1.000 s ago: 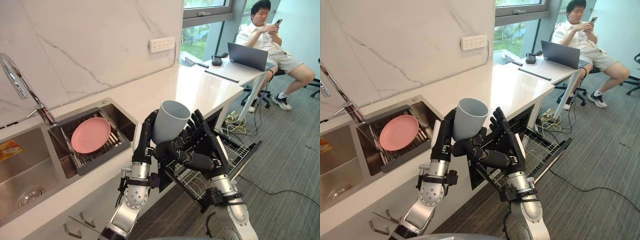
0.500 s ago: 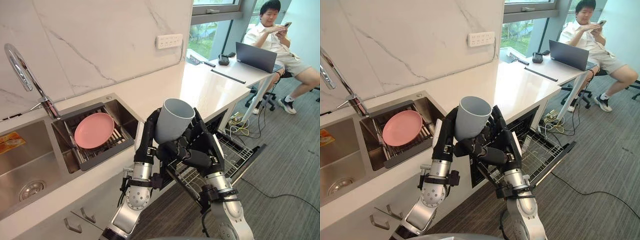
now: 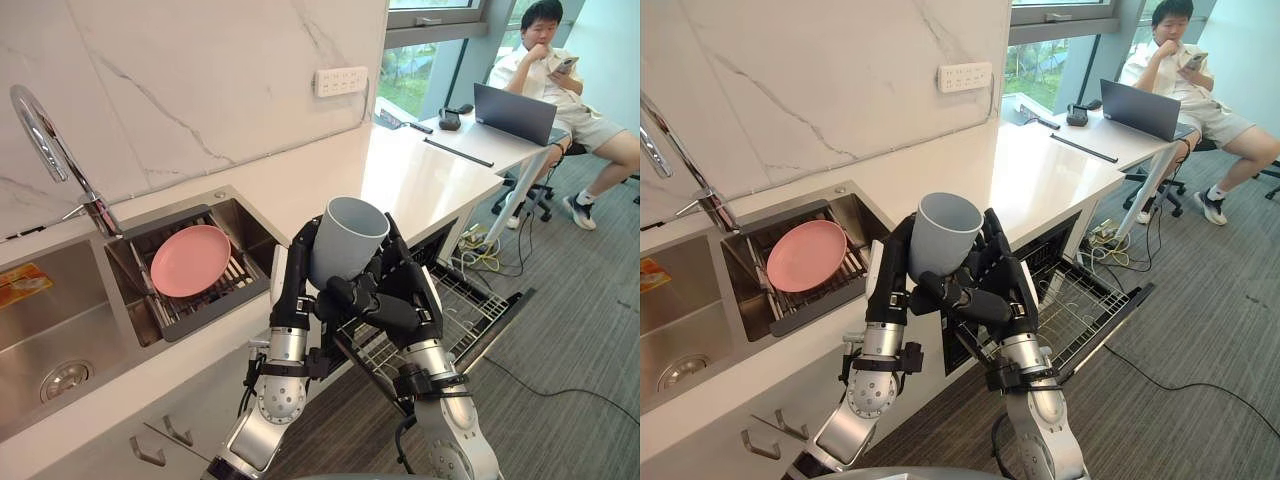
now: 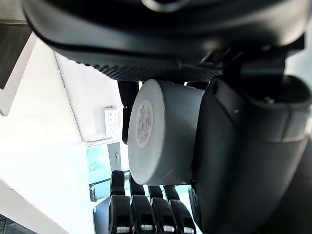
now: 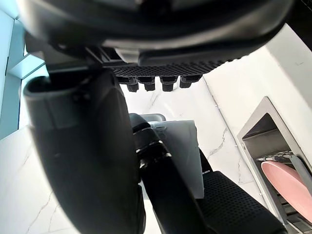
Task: Walk over to the sink, pick up the cup, carry it to the dishwasher, place the cup inside the dishwasher, then close the dishwasher door
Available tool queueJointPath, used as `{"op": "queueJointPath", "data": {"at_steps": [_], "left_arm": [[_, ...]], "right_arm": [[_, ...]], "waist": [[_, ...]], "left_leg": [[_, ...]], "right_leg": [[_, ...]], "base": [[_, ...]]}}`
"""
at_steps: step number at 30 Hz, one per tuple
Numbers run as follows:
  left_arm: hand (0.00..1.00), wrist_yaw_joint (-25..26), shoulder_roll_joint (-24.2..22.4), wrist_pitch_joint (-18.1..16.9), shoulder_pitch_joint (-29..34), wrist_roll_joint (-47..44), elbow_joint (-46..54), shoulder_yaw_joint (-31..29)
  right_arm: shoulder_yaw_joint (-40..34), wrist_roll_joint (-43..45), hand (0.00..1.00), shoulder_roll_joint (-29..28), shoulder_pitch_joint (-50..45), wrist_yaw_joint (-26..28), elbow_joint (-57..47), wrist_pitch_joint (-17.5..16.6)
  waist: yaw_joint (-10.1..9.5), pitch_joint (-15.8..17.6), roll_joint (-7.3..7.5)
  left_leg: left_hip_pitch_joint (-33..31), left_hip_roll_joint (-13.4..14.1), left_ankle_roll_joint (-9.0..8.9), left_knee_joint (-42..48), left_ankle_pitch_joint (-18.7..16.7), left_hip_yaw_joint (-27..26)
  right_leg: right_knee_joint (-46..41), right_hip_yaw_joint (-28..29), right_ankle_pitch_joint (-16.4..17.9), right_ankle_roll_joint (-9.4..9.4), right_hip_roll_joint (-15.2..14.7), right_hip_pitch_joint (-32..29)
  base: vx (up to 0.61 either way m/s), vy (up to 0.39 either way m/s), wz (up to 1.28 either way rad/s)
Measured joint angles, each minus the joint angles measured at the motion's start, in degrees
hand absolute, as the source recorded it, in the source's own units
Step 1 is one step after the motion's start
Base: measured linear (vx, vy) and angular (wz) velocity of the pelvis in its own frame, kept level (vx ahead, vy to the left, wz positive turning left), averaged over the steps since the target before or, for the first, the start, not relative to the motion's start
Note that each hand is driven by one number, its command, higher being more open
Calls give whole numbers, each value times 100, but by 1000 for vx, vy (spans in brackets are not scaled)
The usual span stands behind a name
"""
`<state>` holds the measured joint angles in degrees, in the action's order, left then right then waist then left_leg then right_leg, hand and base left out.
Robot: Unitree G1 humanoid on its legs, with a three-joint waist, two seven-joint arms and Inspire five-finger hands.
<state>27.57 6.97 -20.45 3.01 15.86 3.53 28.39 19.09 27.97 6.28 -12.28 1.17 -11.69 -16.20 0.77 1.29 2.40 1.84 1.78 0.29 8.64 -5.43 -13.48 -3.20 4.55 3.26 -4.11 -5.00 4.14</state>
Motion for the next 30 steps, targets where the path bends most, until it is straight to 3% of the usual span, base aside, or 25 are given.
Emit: {"op": "queueJointPath", "data": {"at_steps": [11,12,29,30], "left_arm": [[0,-11,0,26,5,119,-125,252],[0,-10,0,27,5,119,-130,254],[0,117,74,28,11,201,-209,342],[100,117,75,28,11,199,-209,342]], "right_arm": [[43,15,100,-107,161,-140,41,-1],[43,15,0,-107,161,-143,48,1],[29,243,0,31,282,-157,285,90],[27,247,0,31,282,-156,285,90]], "waist": [[0,98,45],[-1,98,45],[-3,188,108],[-4,204,120]], "left_leg": [[26,-20,5,-47,10,17],[26,-21,6,-48,10,19],[24,-52,34,-58,29,96],[22,-53,36,-58,30,101]], "right_leg": [[16,-23,0,0,-16,25],[16,-24,0,0,-17,26],[14,-96,1,1,-46,56],[13,-102,1,1,-47,56]], "base": [[0,0,0],[0,0,0],[0,0,1],[0,0,3]]}}
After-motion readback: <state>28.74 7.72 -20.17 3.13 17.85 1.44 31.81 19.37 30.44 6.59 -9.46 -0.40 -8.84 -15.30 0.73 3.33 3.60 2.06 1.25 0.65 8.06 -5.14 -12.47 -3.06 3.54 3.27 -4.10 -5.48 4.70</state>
